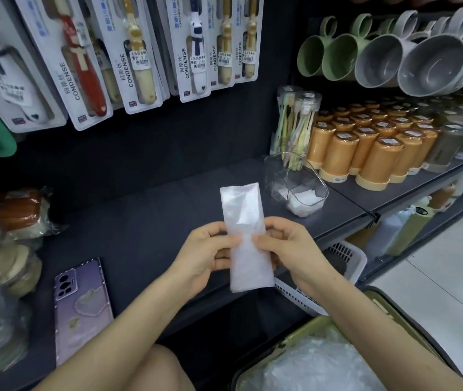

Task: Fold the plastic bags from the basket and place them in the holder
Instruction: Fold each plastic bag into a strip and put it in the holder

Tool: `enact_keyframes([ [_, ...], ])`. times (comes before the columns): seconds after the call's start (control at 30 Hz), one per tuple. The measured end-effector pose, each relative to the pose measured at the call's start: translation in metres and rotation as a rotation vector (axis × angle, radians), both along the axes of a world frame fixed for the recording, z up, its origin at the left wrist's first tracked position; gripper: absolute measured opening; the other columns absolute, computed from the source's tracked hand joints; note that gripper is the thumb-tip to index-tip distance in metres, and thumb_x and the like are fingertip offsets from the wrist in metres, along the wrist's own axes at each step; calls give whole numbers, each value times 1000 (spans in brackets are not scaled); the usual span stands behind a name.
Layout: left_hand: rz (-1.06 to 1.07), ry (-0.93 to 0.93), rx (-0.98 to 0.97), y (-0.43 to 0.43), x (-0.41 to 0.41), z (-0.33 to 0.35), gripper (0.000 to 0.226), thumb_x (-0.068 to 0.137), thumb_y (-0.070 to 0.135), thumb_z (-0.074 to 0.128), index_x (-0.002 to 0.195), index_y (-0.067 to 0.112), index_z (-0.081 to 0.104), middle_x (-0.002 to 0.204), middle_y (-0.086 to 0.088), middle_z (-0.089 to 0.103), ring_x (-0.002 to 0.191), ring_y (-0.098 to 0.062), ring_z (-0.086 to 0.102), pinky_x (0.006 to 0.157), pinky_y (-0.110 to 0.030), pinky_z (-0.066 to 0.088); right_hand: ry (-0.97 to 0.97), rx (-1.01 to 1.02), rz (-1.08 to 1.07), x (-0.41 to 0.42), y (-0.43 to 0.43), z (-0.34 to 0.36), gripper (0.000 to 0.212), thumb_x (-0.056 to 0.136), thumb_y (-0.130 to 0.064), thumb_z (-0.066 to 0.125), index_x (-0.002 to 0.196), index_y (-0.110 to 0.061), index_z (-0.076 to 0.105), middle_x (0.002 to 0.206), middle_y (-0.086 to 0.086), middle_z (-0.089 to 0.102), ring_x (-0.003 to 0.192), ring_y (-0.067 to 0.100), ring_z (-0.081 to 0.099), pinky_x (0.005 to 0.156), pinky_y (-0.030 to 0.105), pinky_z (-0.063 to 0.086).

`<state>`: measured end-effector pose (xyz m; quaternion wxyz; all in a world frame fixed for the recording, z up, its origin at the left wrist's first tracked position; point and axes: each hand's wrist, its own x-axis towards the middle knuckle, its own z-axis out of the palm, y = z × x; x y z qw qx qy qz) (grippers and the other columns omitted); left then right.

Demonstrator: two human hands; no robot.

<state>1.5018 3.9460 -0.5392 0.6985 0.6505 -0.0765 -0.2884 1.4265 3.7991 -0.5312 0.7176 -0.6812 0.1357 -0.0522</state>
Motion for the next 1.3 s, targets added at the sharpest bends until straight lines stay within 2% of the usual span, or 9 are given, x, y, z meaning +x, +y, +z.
enact_keyframes([
  [0.23,-83,27,-140,6,-2,14,26,85,1,55,107,3,67,106,-19,70,91,-30,68,81,-42,57,-173,-9,-28,-6,2,4,17,87,4,61,85,-11,69,76,0,67,70,13,60,55,25,45],
  [0.4,-205,185,-115,12,3,22,48,82,37,57,109,-1,63,99,-20,68,85,-31,66,71,-38,57,-309,-214,-12,-8,-7,6,31,88,12,53,82,-14,69,76,-9,67,69,6,58,60,18,45],
  [0.53,-386,-19,66,6,4,20,45,74,13,71,116,-1,64,111,-20,69,100,-29,66,85,-38,54,-333,-359,23,-7,-19,9,32,88,11,56,86,-17,71,83,-13,70,77,2,63,69,13,47],
  [0.7,-290,-281,139,-8,10,16,29,80,-5,70,108,0,67,102,-17,72,89,-23,69,73,-26,56,-156,-154,235,-14,-56,21,42,77,-10,61,118,-13,64,101,7,71,94,19,67,88,29,53],
  [0.8,-311,-453,211,-21,14,15,22,79,-1,74,100,4,69,94,-9,74,88,-22,70,80,-31,56,-62,-474,122,-11,-62,17,29,79,-25,78,106,-23,69,89,-3,71,85,6,65,80,22,49],
  [0.9,-383,-562,256,-36,19,15,13,79,3,76,86,12,70,75,6,71,71,-5,65,69,-18,51,-105,-668,-19,-3,-66,8,2,82,-21,76,81,-19,74,73,-3,70,68,6,62,68,25,49],
  [1.03,-386,-589,271,-52,31,6,22,75,3,79,86,20,72,82,2,72,76,-9,65,77,-24,54,-130,-474,-225,-2,-82,-1,15,82,-10,75,68,-16,73,68,3,72,61,6,62,63,19,49],
  [1.17,-361,-710,326,-71,42,-2,27,78,1,76,79,27,69,80,5,72,74,-3,64,75,-19,53,-132,-326,-167,-3,-100,-7,2,82,-11,74,84,-12,74,81,5,74,72,6,65,70,17,50],
  [1.3,-371,-847,402,-96,52,-1,20,80,5,76,85,25,71,83,6,71,74,-1,63,74,-15,49,-109,-435,-132,5,-116,-11,5,83,-14,74,86,-12,71,80,3,68,72,6,58,70,19,46],
])
